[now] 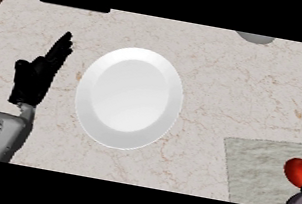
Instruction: Pick the tomato from the placemat and place it in the plate
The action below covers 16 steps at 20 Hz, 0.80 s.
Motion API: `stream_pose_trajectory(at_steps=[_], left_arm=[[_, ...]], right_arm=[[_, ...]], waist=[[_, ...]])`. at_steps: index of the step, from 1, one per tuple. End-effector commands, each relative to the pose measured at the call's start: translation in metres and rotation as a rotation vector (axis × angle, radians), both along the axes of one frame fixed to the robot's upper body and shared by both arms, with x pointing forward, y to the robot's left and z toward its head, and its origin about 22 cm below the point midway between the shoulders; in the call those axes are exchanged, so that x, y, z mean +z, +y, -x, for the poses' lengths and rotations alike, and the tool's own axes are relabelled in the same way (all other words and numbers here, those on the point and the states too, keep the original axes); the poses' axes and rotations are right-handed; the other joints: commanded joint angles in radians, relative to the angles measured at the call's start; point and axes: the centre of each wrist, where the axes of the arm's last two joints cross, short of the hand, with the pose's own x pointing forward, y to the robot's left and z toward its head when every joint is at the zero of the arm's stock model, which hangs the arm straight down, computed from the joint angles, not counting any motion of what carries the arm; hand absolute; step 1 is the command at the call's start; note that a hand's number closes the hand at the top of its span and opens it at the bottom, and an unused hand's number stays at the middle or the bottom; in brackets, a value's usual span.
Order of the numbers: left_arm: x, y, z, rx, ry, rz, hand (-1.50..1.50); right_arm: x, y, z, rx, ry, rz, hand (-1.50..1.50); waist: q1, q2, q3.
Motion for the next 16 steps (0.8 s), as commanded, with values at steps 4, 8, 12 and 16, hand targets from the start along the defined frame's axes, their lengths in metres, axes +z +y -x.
stream_pose_trajectory(at_steps=[4, 8, 12, 16], left_arm=[[0.003, 0.009, 0.003, -0.020, 0.001, 0.004, 0.00], [-0.008, -0.004, 0.015, -0.005, -0.007, -0.012, 0.00], [0.006, 0.011, 0.006, -0.002, 0.011, -0.011, 0.00], [0.005, -0.016, 0.004, 0.020, -0.010, 0.006, 0.00]], right_arm=[[-0.017, 0.005, -0.026, -0.002, 0.154, 0.030, -1.50], [-0.043, 0.004, -0.018, 0.018, 0.204, 0.030, -1.50], [-0.079, -0.009, -0.017, 0.020, 0.194, 0.009, -1.50], [-0.085, -0.016, -0.034, 0.020, 0.235, -0.007, -1.50]], waist=[[0.007, 0.001, 0.000], [0.003, 0.000, 0.000], [0.001, 0.000, 0.001], [0.002, 0.000, 0.001]])
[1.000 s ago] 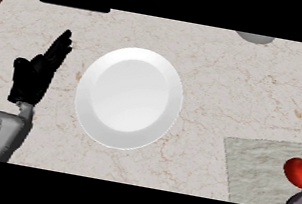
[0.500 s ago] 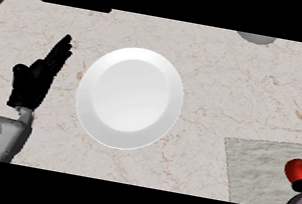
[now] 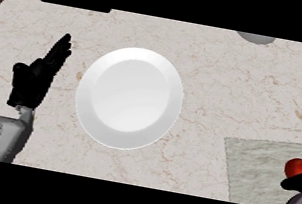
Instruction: Pick the tomato from the placemat and place it in the plate
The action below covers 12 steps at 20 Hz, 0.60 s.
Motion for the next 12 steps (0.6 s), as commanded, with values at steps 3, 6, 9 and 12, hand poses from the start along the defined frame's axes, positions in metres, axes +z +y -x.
stream_pose_trajectory(at_steps=[3, 6, 9, 12], left_arm=[[-0.005, 0.001, 0.007, -0.013, -0.002, 0.006, 0.00], [-0.008, -0.012, -0.001, -0.012, -0.001, -0.001, 0.00], [-0.007, -0.006, 0.000, -0.001, 0.008, -0.001, 0.00], [0.000, -0.005, 0.000, 0.015, 0.004, -0.013, 0.00]], right_arm=[[-0.029, -0.004, 0.024, -0.004, 0.026, -0.009, -1.50], [-0.050, -0.015, 0.011, -0.003, 0.042, -0.011, -1.50], [-0.039, -0.028, 0.013, 0.007, 0.054, -0.005, -1.50], [-0.042, -0.019, 0.010, 0.011, -0.040, 0.074, 1.50]], waist=[[-0.004, -0.001, 0.000], [-0.002, 0.000, 0.000], [-0.002, 0.000, 0.000], [-0.001, -0.001, 0.000]])
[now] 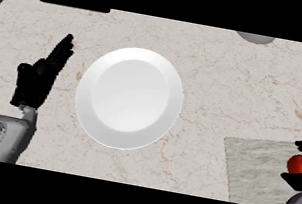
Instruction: Pick the tomato from the placemat and place it in the plate
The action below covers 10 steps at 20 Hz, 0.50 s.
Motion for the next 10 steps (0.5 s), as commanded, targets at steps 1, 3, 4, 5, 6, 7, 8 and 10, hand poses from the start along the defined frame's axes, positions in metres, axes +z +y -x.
stream_pose_trajectory(at_steps=[1, 3, 4, 5, 6, 7, 8, 10], left_arm=[[0.005, 0.001, 0.004, -0.007, -0.009, -0.019, 0.00], [0.019, -0.004, -0.017, 0.008, -0.006, 0.016, 0.00], [0.003, -0.007, 0.006, -0.005, 0.005, 0.005, 0.00], [0.001, 0.015, -0.007, -0.002, -0.002, -0.003, 0.00], [-0.009, -0.001, -0.006, -0.009, 0.009, 0.015, 0.00], [0.004, 0.001, 0.009, 0.004, 0.006, 0.002, 0.00], [0.007, 0.003, 0.016, -0.007, 0.007, 0.007, 0.00], [0.019, -0.004, -0.003, -0.020, 0.000, 0.009, 0.00]], right_arm=[[0.004, -0.010, 0.009, -0.006, -0.057, 0.043, 1.50], [-0.004, -0.016, 0.007, 0.010, -0.059, 0.056, 1.50], [-0.004, -0.004, 0.001, 0.004, -0.054, 0.058, 1.50], [-0.007, -0.012, 0.001, -0.002, -0.072, 0.047, 1.50], [-0.018, -0.017, -0.002, -0.002, -0.082, 0.056, 1.50], [-0.013, -0.030, 0.002, 0.017, -0.087, 0.047, 1.50], [0.019, -0.007, 0.006, -0.006, -0.094, 0.072, 1.50], [-0.006, -0.004, -0.007, -0.017, -0.157, 0.078, 1.50]], waist=[[-0.001, -0.001, 0.000], [-0.003, 0.000, 0.000], [0.000, 0.000, 0.000], [-0.001, 0.000, 0.000], [0.000, 0.001, 0.000], [0.002, 0.000, 0.000], [0.000, -0.002, 0.000], [0.001, 0.000, 0.000]])
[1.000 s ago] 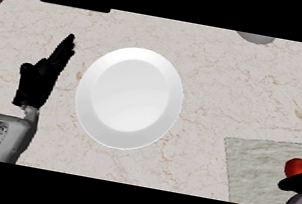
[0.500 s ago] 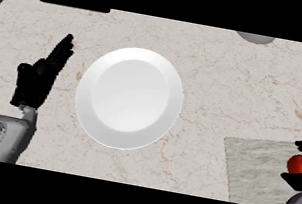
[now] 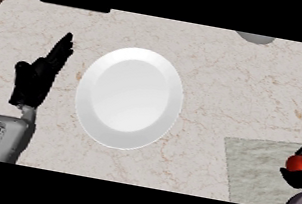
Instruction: Pick the tomato from the placemat and place it in the plate
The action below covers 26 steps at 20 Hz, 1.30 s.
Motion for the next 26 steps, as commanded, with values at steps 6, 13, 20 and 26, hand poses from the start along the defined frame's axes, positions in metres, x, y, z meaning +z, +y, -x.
stream_pose_trajectory(at_steps=[6, 13, 20, 26], left_arm=[[-0.003, 0.012, 0.005, 0.015, 0.023, 0.007, 0.00], [0.008, 0.001, 0.002, 0.008, 0.016, -0.010, 0.00], [0.004, 0.001, 0.008, -0.016, 0.002, -0.005, 0.00], [-0.009, -0.006, -0.003, -0.010, 0.004, -0.008, 0.00]], right_arm=[[-0.006, 0.140, 0.075, 0.118, -0.075, 0.114, 1.50], [0.060, 0.176, 0.100, 0.158, -0.513, 0.250, 1.50], [0.097, 0.233, 0.118, 0.307, -0.764, 0.200, 1.50], [0.116, 0.290, 0.083, 0.372, -0.756, 0.085, 1.50]], waist=[[-0.026, -0.010, -0.004], [-0.019, -0.010, -0.001], [0.003, -0.005, -0.001], [0.019, 0.005, -0.001]])
